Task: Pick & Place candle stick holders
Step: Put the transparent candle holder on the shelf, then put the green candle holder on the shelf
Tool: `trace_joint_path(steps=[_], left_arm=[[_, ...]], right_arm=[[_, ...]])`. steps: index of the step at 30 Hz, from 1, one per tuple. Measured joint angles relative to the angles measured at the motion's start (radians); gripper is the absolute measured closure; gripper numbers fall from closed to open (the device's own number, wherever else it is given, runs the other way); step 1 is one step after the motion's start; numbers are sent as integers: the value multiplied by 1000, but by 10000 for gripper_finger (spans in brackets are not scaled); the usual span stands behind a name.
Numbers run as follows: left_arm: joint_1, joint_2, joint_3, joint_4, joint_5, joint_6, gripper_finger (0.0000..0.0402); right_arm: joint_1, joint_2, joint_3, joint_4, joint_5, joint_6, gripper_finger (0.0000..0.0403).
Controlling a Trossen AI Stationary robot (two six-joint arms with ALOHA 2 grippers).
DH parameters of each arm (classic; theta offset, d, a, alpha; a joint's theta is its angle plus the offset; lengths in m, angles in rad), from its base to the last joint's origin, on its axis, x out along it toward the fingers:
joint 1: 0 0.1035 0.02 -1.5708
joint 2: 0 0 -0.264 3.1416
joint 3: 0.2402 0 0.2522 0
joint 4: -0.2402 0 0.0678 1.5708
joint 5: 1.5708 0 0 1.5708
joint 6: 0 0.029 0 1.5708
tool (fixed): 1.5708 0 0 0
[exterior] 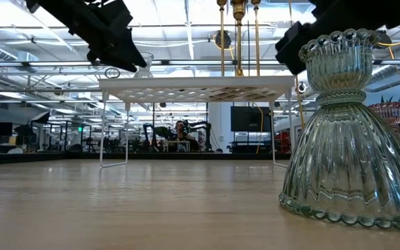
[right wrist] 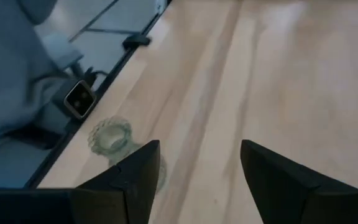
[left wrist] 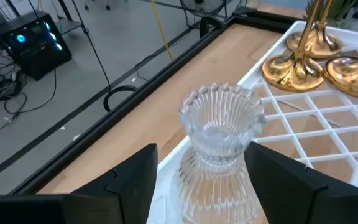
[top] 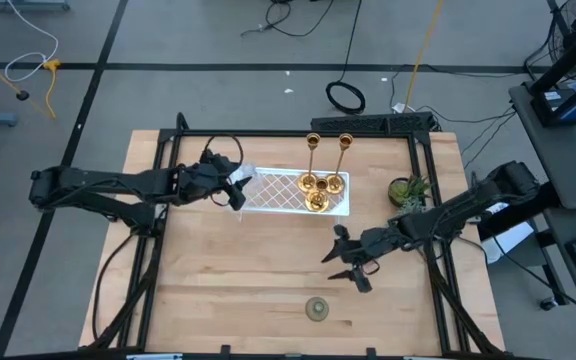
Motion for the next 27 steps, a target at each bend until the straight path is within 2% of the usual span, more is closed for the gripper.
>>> trace_joint_path(steps=[4, 7, 10, 16, 22, 27], left_arm=[[0, -11, 0, -16, 0, 2, 156], [0, -10, 0, -26, 2, 8, 156], [-2, -10, 0, -20, 2, 9, 156], [-8, -29, 0, -36, 3, 25, 156], [-9, -115, 0, -66, 2, 66, 156], [-9, -202, 0, -65, 9, 43, 156]], right_arm=[[0, 82, 0, 72, -52, 8, 177], [0, 143, 0, 152, -128, 4, 177], [3, 175, 1, 212, -193, 0, 176], [37, 199, 1, 221, -242, -20, 176], [87, 198, 1, 229, -235, -42, 176], [113, 197, 1, 257, -164, -42, 176]])
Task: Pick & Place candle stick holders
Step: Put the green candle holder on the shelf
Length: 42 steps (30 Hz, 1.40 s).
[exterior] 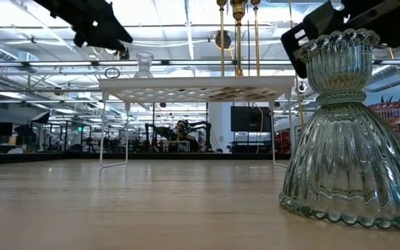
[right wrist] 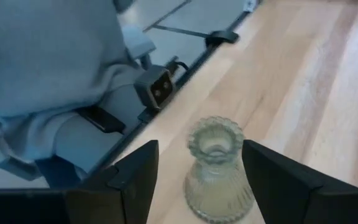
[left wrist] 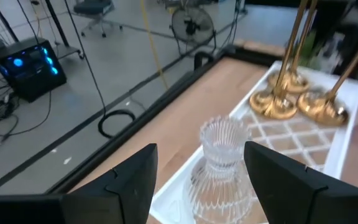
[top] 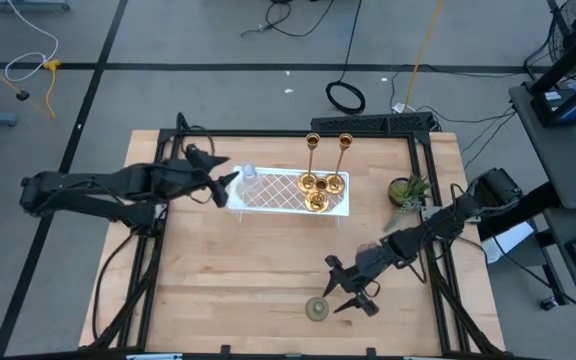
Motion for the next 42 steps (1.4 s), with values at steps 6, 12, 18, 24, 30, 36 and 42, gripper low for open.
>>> trace_joint_path(steps=[6, 12, 18, 24, 30, 36, 42], left_arm=[[0, -71, 0, 0, 2, -7, 156], [0, -90, 0, 1, 23, -8, 156], [0, -87, 0, 0, 44, -8, 156], [0, -87, 0, 0, 47, -7, 156], [0, -87, 0, 0, 47, -7, 156], [0, -87, 0, 0, 48, -6, 156], [0, -87, 0, 0, 48, -6, 156]], right_arm=[[9, 56, 0, 66, 28, 8, 176], [11, 163, 0, 147, 29, 76, 176], [10, 278, 0, 370, 26, 73, 177], [4, 357, 0, 540, 33, 72, 177], [-16, 389, 0, 594, 37, 75, 210], [-29, 388, 0, 659, 72, 71, 242], [-51, 387, 1, 756, 201, 58, 233]])
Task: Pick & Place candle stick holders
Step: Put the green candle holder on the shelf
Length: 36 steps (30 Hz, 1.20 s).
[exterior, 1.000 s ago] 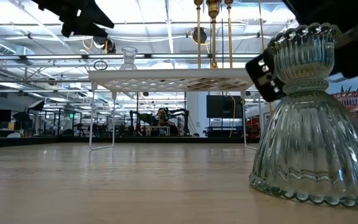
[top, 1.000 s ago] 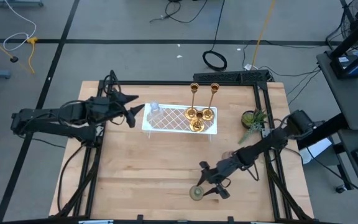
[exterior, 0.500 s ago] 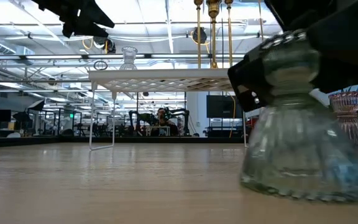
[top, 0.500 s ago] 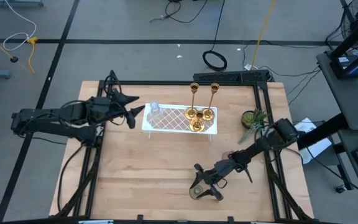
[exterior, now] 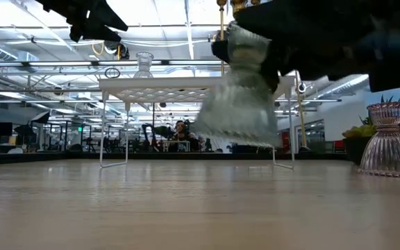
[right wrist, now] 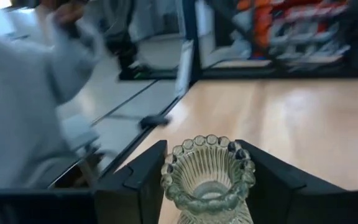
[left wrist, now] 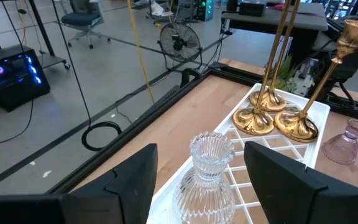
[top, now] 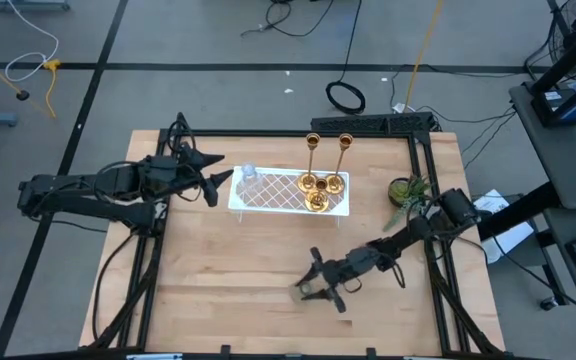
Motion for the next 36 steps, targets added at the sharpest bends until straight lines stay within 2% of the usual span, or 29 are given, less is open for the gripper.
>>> trace_joint_path(steps=[3, 7, 12, 18, 21, 25, 31, 36], left_arm=[[0, 0, 0, 0, 1, 0, 156], [0, 0, 0, -1, 2, 0, 156], [0, 0, 0, -2, 44, 0, 156], [0, 0, 0, -2, 79, -1, 156], [0, 0, 0, -2, 79, -1, 156], [0, 0, 0, -3, 79, -1, 156], [0, 0, 0, -24, 79, 0, 156], [0, 0, 0, -24, 79, 1, 156]], right_arm=[[-8, -21, 5, 16, 63, -37, 223], [-28, -77, 28, 17, 190, -124, 241], [-61, -148, 89, -3, 221, -295, 242], [-121, -181, 241, -181, 422, -437, 232], [-156, -165, 324, -280, 429, -484, 237], [-200, -161, 357, -312, 430, -522, 241], [-262, -162, 359, -277, 438, -463, 234], [-294, -162, 359, -351, 437, -374, 242]])
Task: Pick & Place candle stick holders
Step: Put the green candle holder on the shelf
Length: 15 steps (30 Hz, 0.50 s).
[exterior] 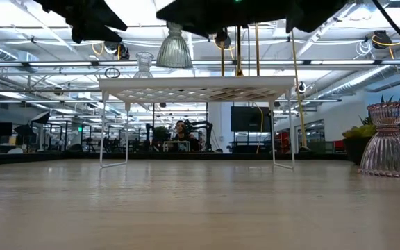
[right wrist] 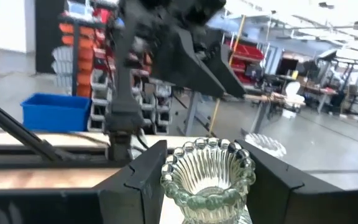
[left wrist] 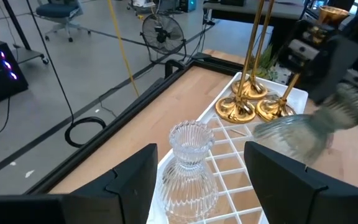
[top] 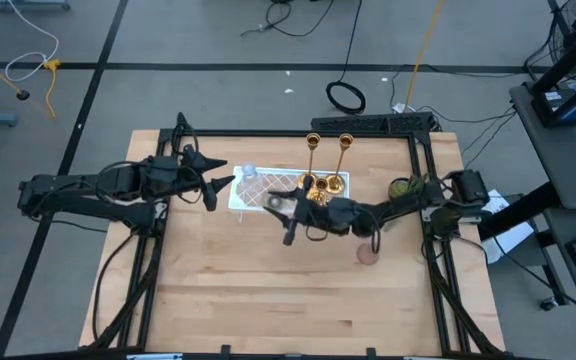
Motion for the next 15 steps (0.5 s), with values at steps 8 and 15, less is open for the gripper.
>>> trace_joint_path(steps=[8, 15], left_arm=[[0, 0, 0, 1, 0, 7, 156], [0, 0, 0, 2, 0, 7, 156]], right_arm=[[0, 0, 0, -45, 103, -27, 235], [-14, -1, 0, -106, 125, 17, 234]])
